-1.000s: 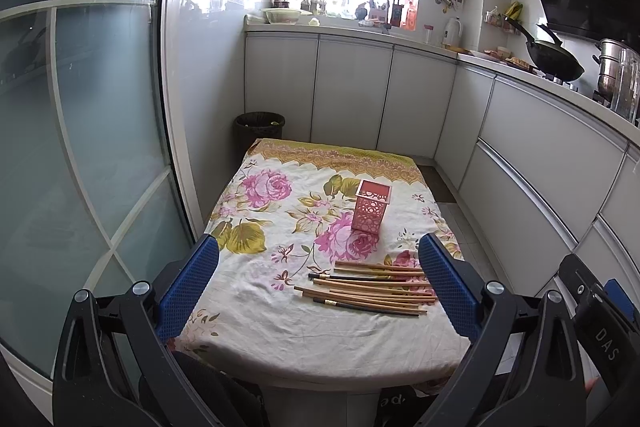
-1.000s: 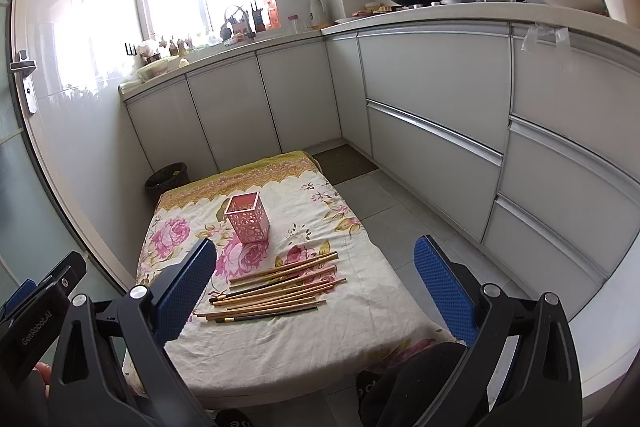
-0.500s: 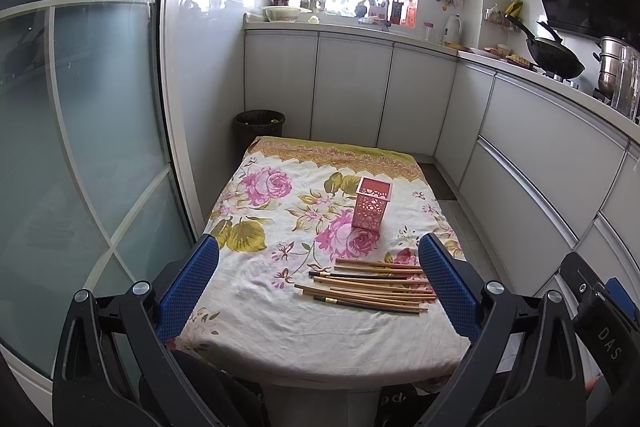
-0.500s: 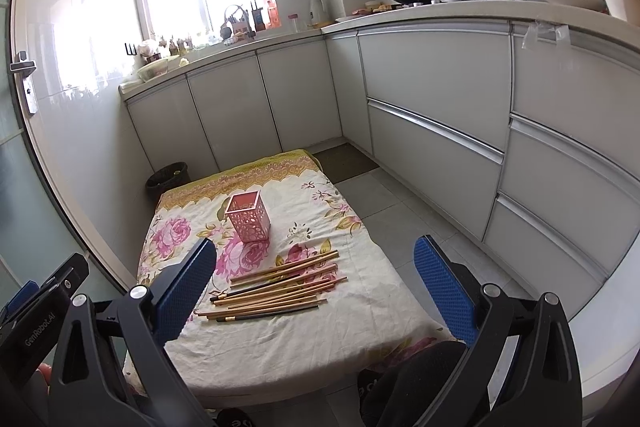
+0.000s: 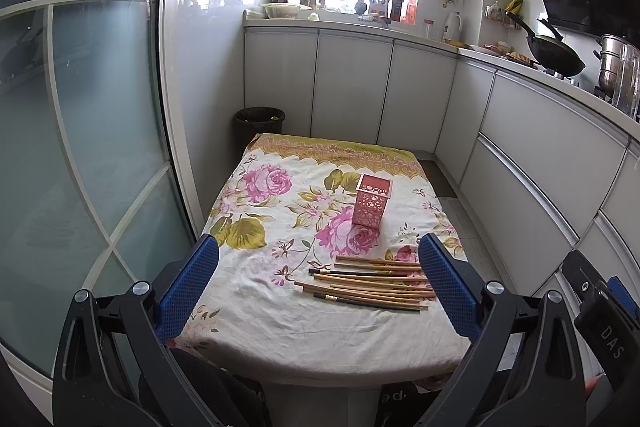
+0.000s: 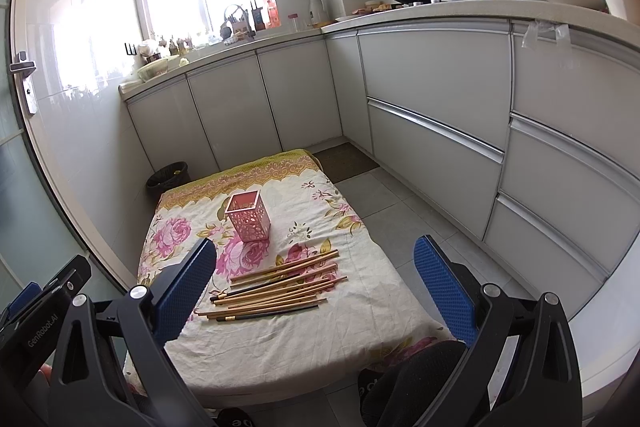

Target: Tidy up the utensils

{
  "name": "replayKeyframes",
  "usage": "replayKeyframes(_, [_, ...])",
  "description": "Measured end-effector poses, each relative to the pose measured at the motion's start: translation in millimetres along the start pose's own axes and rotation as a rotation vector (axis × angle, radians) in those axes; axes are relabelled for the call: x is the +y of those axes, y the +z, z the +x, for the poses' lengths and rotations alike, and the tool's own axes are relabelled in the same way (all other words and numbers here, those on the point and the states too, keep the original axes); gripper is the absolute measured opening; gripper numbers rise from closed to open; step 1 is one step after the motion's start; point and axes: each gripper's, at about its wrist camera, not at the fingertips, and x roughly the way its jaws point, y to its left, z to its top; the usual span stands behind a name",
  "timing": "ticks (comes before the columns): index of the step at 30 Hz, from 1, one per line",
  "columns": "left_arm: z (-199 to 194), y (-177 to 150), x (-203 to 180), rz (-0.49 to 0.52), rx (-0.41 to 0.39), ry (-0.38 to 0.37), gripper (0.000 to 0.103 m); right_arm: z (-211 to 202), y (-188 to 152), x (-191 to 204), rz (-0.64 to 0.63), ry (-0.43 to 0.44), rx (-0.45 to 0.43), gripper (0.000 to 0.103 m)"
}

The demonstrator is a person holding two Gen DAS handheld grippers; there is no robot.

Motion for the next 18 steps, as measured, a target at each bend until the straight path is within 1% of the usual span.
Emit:
replayKeyframes(10, [2.6, -3.3, 0.7, 0.003, 0.009, 0.001, 0.096, 3.5, -1.5, -2.7, 0.01, -0.003, 0.009, 0.096])
replayKeyframes(12, [8.4, -2.8, -0.5, 0.016, 0.014, -0.01, 0.096, 10.7, -2.0, -6.2, 0.026, -0.008, 0.024, 0.096])
replayKeyframes(13, [17.2, 3.2, -2.2, 0.022, 0.02, -0.026, 0.096, 16.3, -2.4, -9.9, 0.042, -0.015, 0.034, 0.096])
replayKeyframes(14, [24.6, 5.3, -3.0, 0.025, 0.024, -0.065, 0.096, 23.8, -2.9, -18.0, 0.073, -0.025, 0.04, 0.096])
replayKeyframes(16, [46.9, 13.5, -10.2, 0.047, 0.042, -0.19, 0.096, 38.0, -7.3, -34.2, 0.152, -0.024, 0.027, 0.096])
replayKeyframes(17, [61.7, 17.8, -19.2, 0.091, 0.063, -0.256, 0.096, 46.9, -9.7, -43.5, 0.193, -0.033, 0.017, 0.096])
replayKeyframes(18, [78.8, 21.5, -32.0, 0.159, 0.108, -0.299, 0.096, 58.0, -11.0, -48.6, 0.205, -0.069, 0.036, 0.096])
